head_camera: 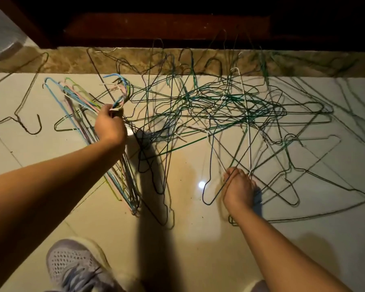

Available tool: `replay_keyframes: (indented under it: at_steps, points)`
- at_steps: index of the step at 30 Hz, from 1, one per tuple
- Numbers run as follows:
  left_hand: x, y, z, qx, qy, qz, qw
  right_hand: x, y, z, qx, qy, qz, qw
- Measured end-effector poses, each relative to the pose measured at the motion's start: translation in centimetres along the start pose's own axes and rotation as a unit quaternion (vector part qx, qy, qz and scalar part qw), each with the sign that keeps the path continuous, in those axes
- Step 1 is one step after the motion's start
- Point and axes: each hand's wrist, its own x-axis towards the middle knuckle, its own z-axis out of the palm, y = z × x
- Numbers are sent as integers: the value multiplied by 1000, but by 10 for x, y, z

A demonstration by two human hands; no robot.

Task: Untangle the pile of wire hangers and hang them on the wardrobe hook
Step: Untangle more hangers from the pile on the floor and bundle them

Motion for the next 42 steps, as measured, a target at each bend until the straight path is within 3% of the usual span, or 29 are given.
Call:
replay_keyframes:
  at_steps: [2,5,9,12,27,33,42]
  points:
    - [3,1,-6,-18,17,-4,1000,1,0,-1,-14,1,2,1000]
    - [-3,3,-19,63,22,39,997,2,-3,-3,-24,-4,3,1000]
    - [-15,5,-20,163,-46,147,975,2,-6,-8,-33,-20,-14,999]
    - [-11,5,1,214,-84,175,957,5,-5,-10,-22,-25,-36,999]
    - [-3,7,71,141,-272,45,951,11,-4,-8,-32,-40,-62,997]
    - [-4,10,77,79,-292,22,953,10,-10,-18,-30,-60,-69,995]
    - [5,11,77,118,-325,9,938,12,-14,-13,0,-34,-49,998]
